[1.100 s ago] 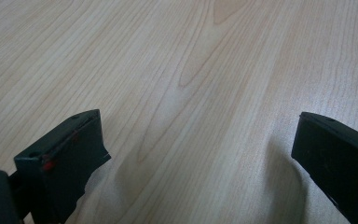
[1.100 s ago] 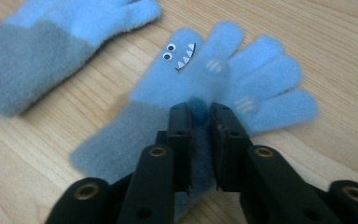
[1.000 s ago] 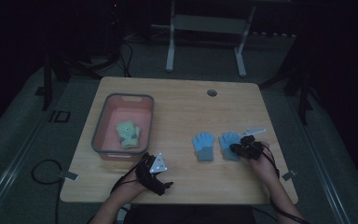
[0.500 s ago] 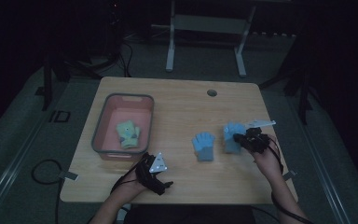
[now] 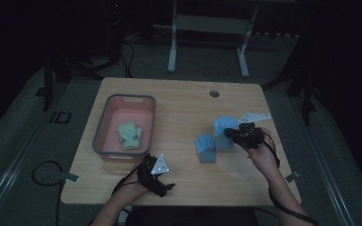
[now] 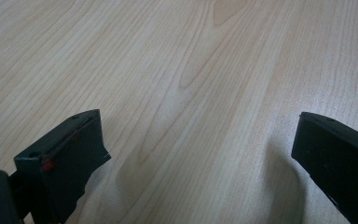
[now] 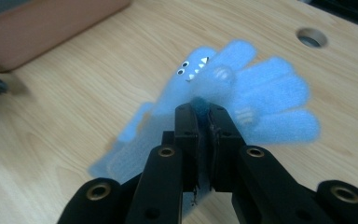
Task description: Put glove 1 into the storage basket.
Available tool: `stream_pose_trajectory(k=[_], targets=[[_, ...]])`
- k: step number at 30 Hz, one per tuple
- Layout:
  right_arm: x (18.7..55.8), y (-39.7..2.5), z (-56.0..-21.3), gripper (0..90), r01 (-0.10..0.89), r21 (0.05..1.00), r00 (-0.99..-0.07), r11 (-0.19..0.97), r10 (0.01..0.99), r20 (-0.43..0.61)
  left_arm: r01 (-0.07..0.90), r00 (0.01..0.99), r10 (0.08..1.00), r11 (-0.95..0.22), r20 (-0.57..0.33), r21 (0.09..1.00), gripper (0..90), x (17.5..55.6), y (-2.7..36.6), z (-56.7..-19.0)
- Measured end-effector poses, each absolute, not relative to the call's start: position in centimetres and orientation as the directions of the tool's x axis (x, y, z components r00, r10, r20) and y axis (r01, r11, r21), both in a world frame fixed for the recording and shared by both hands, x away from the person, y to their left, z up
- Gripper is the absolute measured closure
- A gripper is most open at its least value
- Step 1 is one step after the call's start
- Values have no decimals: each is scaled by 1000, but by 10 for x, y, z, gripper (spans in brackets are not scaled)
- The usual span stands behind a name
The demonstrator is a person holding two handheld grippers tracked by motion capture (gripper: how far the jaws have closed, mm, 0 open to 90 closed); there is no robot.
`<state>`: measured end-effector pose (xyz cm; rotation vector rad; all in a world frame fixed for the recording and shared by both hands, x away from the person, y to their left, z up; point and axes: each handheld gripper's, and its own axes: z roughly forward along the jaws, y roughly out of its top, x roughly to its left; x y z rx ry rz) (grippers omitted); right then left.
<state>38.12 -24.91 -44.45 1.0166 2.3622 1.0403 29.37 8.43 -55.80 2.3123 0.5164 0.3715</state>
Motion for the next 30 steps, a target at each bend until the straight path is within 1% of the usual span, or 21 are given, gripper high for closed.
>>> stream_pose_trajectory(k=[7,14,21,26,30], targets=[[381,-225,-449,841,461,741,-721,489,693,-9,255,878,465,-654,113,712,25,294,85,-558],[382,-207,-467,839,472,708,-757,526,653,20,253,878,464,-655,115,712,25,294,85,-558],[388,-204,-490,835,506,667,-766,546,640,58,252,880,462,-657,115,711,25,294,85,-558],[394,-204,-508,831,540,640,-756,547,649,83,251,880,461,-657,115,711,25,294,84,-558],[398,-205,-518,818,553,618,-752,559,654,81,252,880,461,-657,114,711,25,294,85,-558]])
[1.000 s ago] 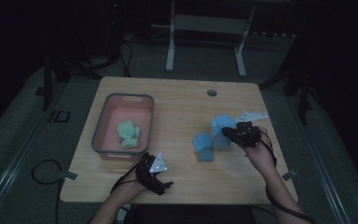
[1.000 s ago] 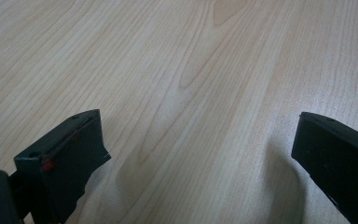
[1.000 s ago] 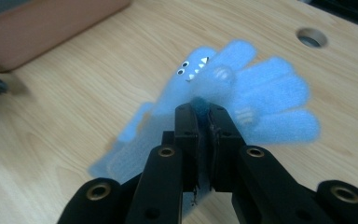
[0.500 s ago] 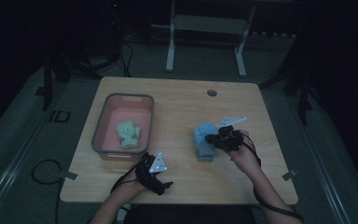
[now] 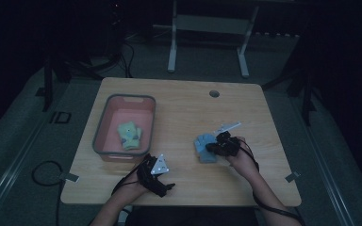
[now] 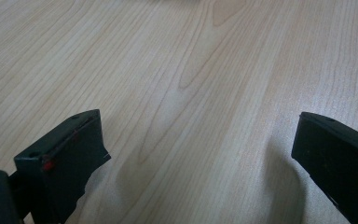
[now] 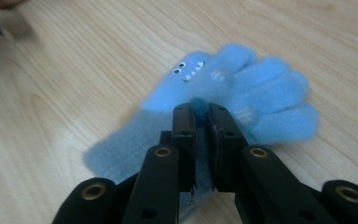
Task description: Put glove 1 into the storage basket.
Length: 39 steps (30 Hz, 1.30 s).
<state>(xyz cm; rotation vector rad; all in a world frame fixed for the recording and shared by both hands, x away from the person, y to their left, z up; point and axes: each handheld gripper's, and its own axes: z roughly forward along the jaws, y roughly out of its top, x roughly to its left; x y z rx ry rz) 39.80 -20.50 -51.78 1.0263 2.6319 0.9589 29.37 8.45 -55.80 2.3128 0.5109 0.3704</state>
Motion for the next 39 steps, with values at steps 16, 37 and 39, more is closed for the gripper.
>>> stream_pose_trajectory(k=[16,37,39], targets=[[400,-209,-521,672,551,607,-753,572,655,66,254,879,462,-658,114,709,25,294,85,-558],[391,-240,-511,180,527,683,-764,505,633,122,255,880,462,-661,114,706,25,295,85,-559],[391,-244,-511,189,526,689,-761,499,638,118,256,880,461,-661,113,705,25,295,85,-559]])
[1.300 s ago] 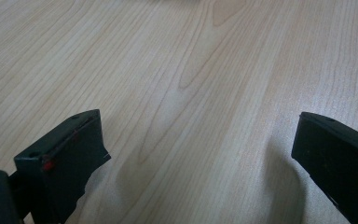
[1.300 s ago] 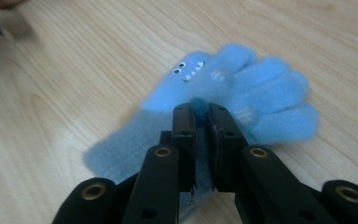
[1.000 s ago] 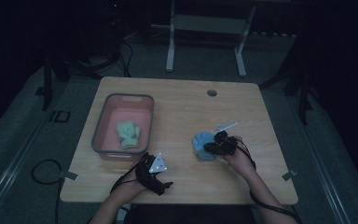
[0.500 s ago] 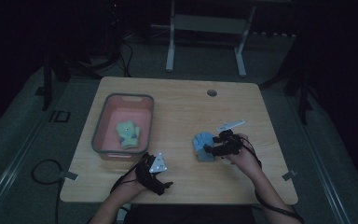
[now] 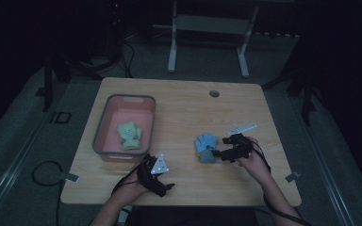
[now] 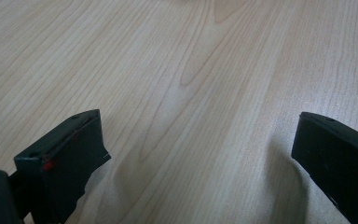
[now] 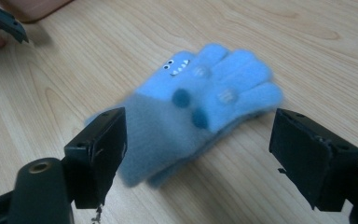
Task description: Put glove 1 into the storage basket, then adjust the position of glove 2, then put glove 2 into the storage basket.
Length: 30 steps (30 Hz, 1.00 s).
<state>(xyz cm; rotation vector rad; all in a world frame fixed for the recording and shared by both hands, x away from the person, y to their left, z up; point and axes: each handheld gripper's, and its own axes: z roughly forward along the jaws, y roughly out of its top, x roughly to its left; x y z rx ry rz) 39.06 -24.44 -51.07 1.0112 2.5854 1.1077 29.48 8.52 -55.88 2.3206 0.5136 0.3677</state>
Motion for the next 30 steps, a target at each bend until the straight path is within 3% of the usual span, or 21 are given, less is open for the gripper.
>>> stream_pose_trajectory(k=[18,30], targets=[[386,-259,-503,172,458,755,-766,469,639,68,251,879,459,-670,125,699,25,294,85,-560],[383,-271,-499,133,511,746,-731,427,673,115,250,885,452,-664,112,705,25,294,84,-558]])
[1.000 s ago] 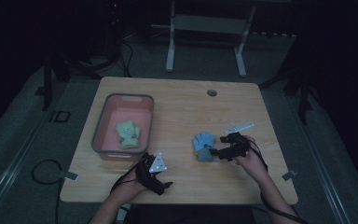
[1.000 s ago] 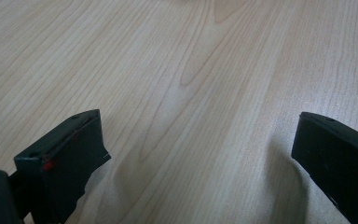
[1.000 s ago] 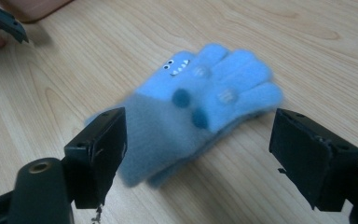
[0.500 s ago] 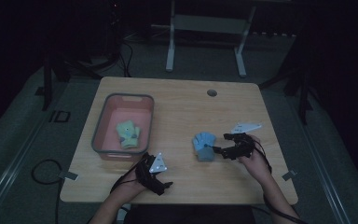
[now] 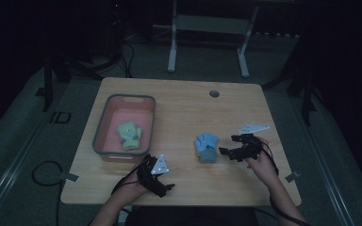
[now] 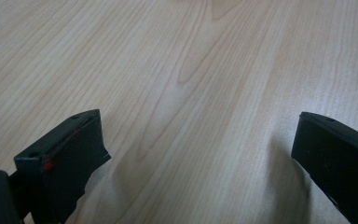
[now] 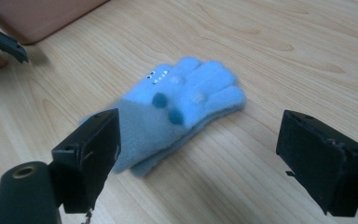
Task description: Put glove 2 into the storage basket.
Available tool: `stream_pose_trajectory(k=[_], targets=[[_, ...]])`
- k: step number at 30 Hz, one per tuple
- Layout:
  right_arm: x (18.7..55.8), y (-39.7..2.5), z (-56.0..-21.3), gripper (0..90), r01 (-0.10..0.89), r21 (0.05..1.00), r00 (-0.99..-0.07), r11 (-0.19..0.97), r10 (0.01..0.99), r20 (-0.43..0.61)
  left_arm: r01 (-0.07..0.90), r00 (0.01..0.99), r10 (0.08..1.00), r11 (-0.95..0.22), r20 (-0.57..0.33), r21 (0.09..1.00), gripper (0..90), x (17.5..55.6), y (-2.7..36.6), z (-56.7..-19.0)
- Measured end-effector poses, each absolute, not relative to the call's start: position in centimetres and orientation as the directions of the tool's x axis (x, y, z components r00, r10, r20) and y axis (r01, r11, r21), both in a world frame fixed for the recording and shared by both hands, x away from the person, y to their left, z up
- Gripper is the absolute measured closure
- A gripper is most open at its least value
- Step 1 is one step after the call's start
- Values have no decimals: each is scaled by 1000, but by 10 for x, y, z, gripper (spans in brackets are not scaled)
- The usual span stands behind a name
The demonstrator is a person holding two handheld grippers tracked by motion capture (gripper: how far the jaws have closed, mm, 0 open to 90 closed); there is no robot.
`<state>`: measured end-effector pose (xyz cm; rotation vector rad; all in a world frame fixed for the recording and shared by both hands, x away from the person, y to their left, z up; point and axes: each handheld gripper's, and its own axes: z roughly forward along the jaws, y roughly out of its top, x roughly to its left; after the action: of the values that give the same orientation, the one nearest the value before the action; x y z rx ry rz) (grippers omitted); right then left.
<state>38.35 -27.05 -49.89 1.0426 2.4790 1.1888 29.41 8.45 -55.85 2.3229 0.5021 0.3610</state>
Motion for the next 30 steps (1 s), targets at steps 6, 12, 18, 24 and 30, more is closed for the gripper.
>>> stream_pose_trajectory(k=[6,12,18,24,30], targets=[[379,-279,-492,126,512,759,-722,403,680,126,239,890,444,-650,106,721,25,292,81,-552],[375,-282,-491,124,506,754,-734,418,668,123,236,894,435,-661,108,712,28,292,71,-545],[375,-283,-491,146,516,749,-739,416,658,144,268,910,413,-666,45,696,33,293,62,-536],[376,-285,-489,256,474,758,-766,448,634,104,249,907,417,-657,67,712,34,297,55,-526],[379,-285,-489,276,487,751,-758,446,643,110,213,915,394,-659,89,721,34,305,47,-516]])
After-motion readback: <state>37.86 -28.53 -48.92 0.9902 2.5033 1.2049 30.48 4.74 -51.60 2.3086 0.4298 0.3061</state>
